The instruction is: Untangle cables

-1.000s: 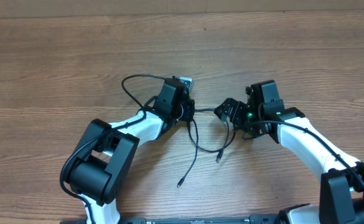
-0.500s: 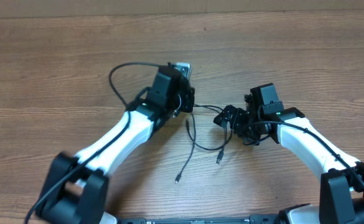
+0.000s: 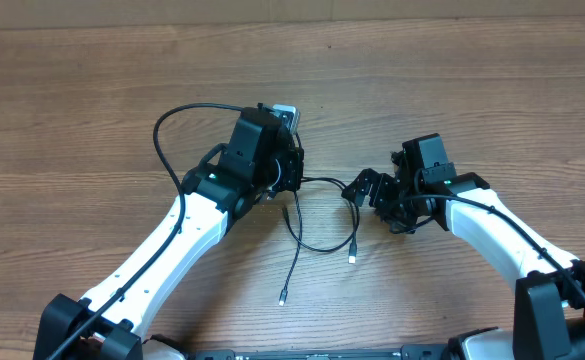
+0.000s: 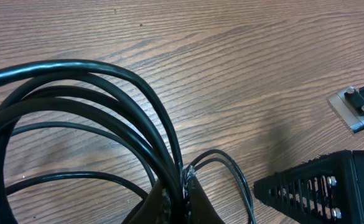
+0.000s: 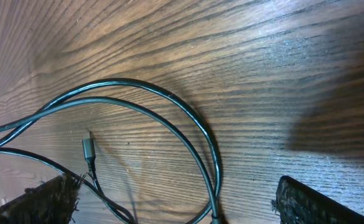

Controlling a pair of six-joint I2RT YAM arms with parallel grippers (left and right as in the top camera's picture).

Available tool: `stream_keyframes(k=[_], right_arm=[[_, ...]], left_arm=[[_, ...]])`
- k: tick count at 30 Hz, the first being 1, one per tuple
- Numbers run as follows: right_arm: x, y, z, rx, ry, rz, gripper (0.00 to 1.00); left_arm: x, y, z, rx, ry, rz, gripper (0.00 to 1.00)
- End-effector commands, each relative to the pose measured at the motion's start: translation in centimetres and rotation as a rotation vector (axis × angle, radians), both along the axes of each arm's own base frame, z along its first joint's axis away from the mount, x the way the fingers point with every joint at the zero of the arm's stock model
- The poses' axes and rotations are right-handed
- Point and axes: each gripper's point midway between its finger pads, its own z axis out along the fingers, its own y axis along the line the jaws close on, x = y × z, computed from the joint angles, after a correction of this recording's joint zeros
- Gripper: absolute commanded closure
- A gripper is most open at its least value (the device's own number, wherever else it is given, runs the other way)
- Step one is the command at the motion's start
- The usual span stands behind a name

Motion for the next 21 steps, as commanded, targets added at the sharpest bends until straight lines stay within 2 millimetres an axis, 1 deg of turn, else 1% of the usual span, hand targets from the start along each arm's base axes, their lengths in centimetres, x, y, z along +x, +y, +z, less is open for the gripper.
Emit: stream_keyframes(k=[1,21], right_arm=[[-0.08,0.23,0.10,0.009,-0.002,0.004,0.00],[-0.08,0.23,0.10,0.009,-0.002,0.004,0.00]], left_arm=[[0.45,-0.08,1.47,-0.024,-0.032,0.014,0.96],[0.39,0.08,1.32,-0.018,-0.026,0.017,0.96]])
